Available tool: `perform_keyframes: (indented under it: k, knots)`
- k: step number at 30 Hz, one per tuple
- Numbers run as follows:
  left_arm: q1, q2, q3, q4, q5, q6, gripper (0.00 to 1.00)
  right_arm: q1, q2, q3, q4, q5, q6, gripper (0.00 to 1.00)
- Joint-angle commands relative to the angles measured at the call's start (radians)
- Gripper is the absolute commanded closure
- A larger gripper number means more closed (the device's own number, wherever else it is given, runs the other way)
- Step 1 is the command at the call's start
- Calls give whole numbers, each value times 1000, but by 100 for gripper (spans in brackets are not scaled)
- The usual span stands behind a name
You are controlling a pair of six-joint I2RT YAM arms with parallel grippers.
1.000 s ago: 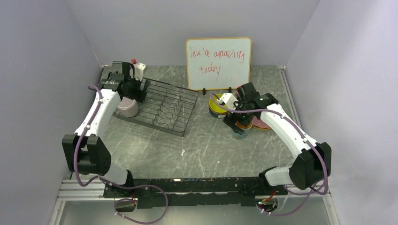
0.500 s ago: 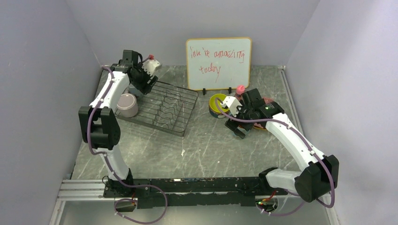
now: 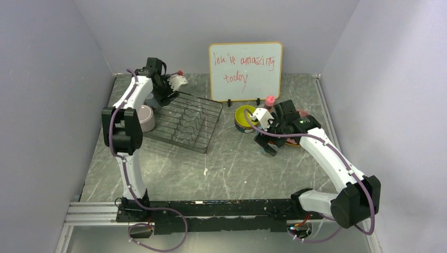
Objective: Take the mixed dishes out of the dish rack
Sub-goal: Pick up the cup from the dish rack.
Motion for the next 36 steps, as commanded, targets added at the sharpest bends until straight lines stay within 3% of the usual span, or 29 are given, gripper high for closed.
perform_keyframes:
  k: [1,10,20,28,36]
  knots:
    - [-3,27,39,39,-20,89,33,-9,-20,-2,29,-17,7,7]
    - [-2,88,59,72,-69,152,34,-17,-18,-12,26,-19,5,7]
    - [-2,106,24,92,-110,191,48,-18,-24,-25,28,-25,7,7]
    - [-17,113,13,67,-111,196,79,-18,-45,-48,29,-26,11,7]
    - [-71,43,-47,28,-93,173,97,-19,-61,-55,28,-27,13,7]
